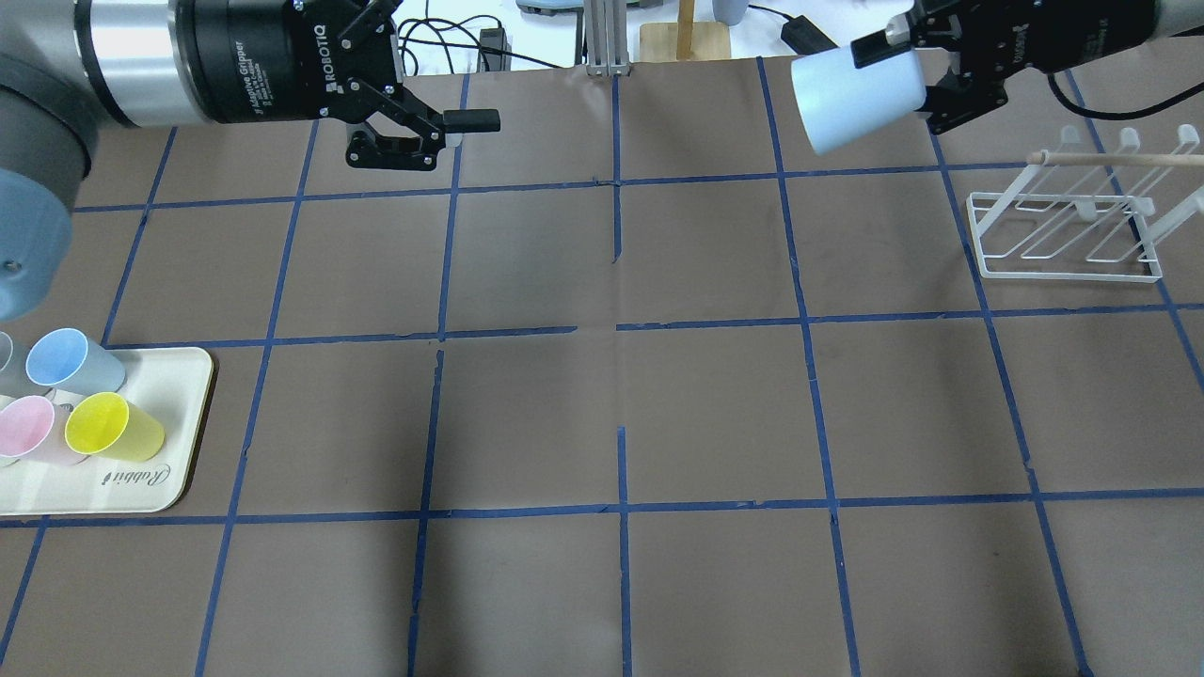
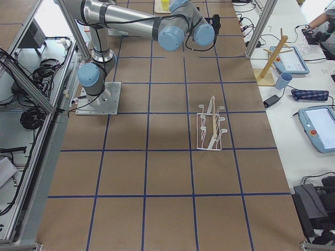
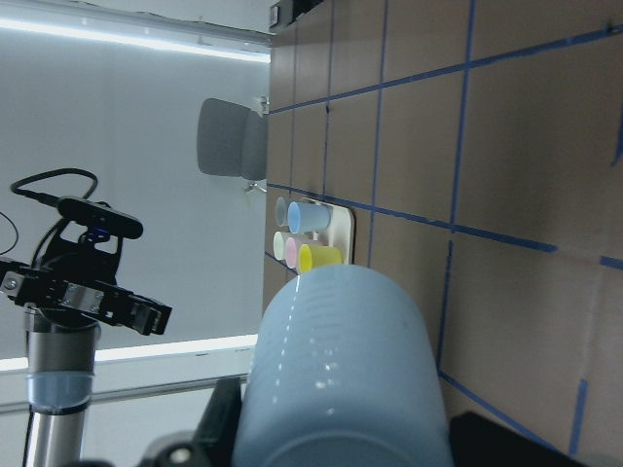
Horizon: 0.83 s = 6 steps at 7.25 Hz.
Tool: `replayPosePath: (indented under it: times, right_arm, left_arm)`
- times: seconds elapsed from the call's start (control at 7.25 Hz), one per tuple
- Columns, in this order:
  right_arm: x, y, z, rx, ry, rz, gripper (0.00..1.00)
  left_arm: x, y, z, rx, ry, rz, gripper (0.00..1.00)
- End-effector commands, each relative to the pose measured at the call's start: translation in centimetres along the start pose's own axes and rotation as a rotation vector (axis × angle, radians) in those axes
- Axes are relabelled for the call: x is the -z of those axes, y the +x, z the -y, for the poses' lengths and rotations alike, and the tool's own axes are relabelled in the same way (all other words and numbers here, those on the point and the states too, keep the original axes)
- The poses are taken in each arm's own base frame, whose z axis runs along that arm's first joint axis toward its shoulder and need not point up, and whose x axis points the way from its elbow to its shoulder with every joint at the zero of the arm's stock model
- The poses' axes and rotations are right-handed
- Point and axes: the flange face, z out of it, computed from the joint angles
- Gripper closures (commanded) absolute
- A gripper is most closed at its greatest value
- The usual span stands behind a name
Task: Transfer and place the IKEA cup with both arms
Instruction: 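Lift the cup off the peg with the right gripper while the left gripper rises, then carry the cup toward the left gripper while the left gripper approaches it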
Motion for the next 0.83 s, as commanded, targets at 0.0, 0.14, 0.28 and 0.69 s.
replayPosePath:
  times: [0.0,0.14,0.28,0.69]
  right_arm:
    - [-4.1,-2.8,0.4,0.005,0.037,0.113,0.34]
    - [-5.9,-3.9,0.6,0.014,0.044,0.151,0.34]
    - [-7.6,-4.8,0.3,0.011,0.029,0.173,0.34]
    - [-10.5,-9.3,-2.4,0.024,-0.004,0.204,0.34]
  left_arm:
    - [-0.6,-1.2,0.7,-0.002,-0.040,-0.106,0.00]
    - [-0.9,-1.0,1.1,-0.042,-0.048,-0.117,0.00]
    - [-2.0,-0.7,1.1,-0.068,-0.085,-0.153,0.02]
    - [-4.0,-0.2,2.5,-0.156,-0.120,-0.141,0.03]
